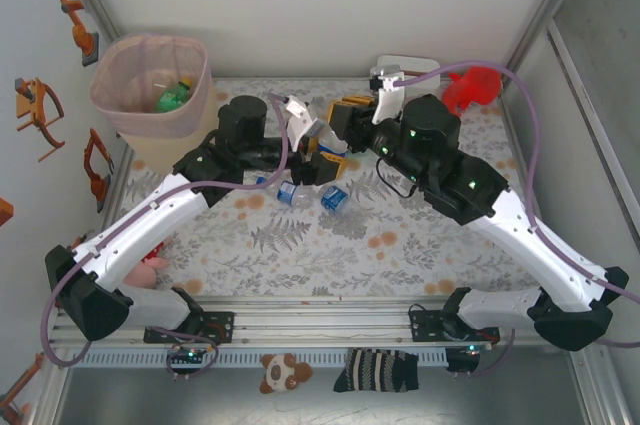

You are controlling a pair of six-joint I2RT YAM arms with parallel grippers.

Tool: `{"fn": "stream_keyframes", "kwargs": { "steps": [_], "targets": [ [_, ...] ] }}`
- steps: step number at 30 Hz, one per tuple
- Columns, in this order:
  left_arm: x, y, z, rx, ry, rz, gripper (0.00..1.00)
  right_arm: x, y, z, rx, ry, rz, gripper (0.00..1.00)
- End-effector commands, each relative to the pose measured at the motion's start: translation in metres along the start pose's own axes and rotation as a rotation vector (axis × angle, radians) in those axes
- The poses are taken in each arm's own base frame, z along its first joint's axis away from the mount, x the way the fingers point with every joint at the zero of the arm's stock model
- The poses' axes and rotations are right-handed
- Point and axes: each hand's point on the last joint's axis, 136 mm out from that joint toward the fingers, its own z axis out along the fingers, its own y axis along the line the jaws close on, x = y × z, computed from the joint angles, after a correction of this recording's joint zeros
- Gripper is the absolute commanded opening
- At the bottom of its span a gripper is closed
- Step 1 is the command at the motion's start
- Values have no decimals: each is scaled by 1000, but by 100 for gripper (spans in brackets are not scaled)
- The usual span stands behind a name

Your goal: Put the plastic bottles in the bin

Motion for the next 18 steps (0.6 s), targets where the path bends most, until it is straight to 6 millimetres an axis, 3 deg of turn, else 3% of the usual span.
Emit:
{"fn": "stream_keyframes", "kwargs": {
  "steps": [1, 4, 10, 18],
  "targets": [
    [-10, 0, -2, -12, -14, 37, 59, -15, -1, -8, 1, -61, 31, 24],
    [-12, 0, -4, -22, -15, 37, 57, -15, -3, -10, 9, -64, 28, 32],
    [-14, 8, -11, -90, 5, 46, 56, -14, -9, -15, 44, -57, 5, 66],
    [-15, 38, -36, -263, 95, 45, 54, -17, -24, -30, 120, -63, -39, 71]
  ]
}}
